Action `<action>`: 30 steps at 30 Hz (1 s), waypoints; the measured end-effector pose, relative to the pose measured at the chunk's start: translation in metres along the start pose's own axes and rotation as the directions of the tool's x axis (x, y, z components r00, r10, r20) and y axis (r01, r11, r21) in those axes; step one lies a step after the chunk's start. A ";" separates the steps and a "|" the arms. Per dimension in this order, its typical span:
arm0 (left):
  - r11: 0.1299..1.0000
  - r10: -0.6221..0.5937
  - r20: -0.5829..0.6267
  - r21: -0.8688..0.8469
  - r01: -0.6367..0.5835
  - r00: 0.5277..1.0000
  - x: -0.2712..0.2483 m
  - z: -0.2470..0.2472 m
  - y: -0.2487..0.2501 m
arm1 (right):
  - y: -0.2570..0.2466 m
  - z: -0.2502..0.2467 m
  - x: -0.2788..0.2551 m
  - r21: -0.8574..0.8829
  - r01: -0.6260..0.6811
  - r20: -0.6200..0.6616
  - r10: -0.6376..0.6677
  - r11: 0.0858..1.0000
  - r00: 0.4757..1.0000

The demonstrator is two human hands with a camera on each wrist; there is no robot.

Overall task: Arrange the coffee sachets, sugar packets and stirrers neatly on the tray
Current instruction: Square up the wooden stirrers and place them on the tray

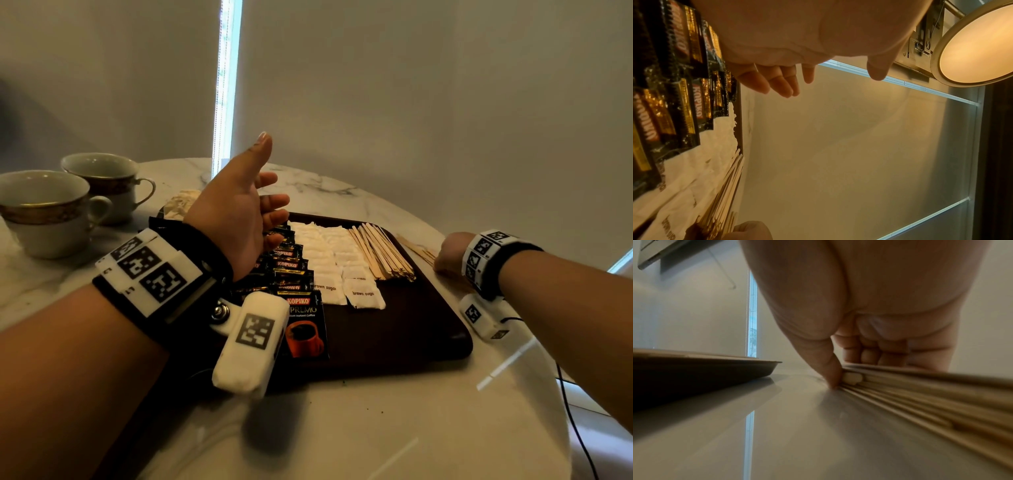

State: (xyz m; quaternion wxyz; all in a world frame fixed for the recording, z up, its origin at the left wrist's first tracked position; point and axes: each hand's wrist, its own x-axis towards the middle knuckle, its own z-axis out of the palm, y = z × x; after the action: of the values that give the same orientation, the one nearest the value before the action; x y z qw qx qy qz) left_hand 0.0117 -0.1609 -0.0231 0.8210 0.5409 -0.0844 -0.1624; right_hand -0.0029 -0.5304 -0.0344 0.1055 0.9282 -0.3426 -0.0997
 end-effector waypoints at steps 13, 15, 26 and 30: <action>1.000 -0.009 -0.005 -0.019 0.009 1.000 0.002 -0.001 -0.002 | 0.001 0.008 -0.011 0.065 0.030 0.035 -0.032 0.997 0.999; 1.000 -0.008 -0.013 -0.026 0.008 1.000 0.002 -0.001 -0.002 | 0.007 0.007 -0.008 0.260 0.007 0.042 -0.018 0.966 0.999; 1.000 0.010 0.014 -0.014 -0.010 1.000 0.002 -0.002 -0.004 | -0.006 -0.044 -0.053 0.980 0.197 -0.198 -0.074 -0.023 0.977; 1.000 0.011 0.068 0.006 -0.012 0.998 0.000 0.002 -0.007 | -0.041 -0.067 -0.115 0.966 0.094 -0.196 -0.441 -0.242 0.876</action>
State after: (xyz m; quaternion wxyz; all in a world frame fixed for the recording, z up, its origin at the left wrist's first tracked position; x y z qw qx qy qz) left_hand 0.0097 -0.1657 -0.0288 0.8167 0.5373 -0.1159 -0.1756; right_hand -0.0463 -0.4157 0.0314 -0.6996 0.7056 -0.0893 0.0690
